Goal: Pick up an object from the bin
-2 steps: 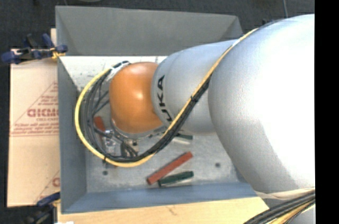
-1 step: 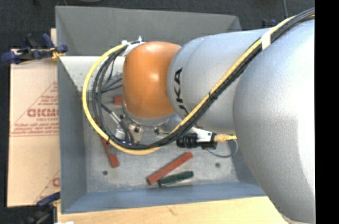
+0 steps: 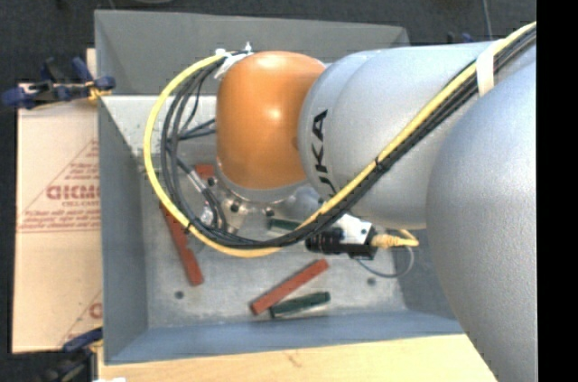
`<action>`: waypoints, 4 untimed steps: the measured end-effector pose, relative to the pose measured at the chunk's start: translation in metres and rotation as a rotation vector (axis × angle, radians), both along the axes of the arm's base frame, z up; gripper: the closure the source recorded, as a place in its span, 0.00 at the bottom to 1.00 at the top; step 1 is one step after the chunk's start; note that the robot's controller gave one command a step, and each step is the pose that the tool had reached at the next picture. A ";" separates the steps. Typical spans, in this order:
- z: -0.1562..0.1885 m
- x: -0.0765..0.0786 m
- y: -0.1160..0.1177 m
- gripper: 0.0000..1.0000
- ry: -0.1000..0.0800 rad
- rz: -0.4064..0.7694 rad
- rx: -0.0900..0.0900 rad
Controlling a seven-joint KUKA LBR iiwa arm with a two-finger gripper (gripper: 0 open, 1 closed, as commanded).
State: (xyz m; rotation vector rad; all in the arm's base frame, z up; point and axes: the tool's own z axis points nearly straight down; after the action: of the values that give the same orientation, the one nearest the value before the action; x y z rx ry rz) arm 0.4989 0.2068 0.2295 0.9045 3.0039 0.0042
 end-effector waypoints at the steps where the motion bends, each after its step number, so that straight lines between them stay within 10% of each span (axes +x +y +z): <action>1: -0.067 0.020 0.012 1.00 0.007 0.020 -0.004; 2: 0.008 0.018 0.022 1.00 -0.004 -0.006 0.002; 3: 0.004 0.017 0.020 0.00 0.003 -0.005 -0.003; 4: -0.159 0.005 -0.001 0.00 0.007 0.183 -0.005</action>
Offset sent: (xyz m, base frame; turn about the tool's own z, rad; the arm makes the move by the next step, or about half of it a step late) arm 0.0198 0.0129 -0.0632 -0.0196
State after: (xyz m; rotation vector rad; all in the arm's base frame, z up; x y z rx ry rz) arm 0.5037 0.2054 0.0705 0.6278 3.0794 -0.0054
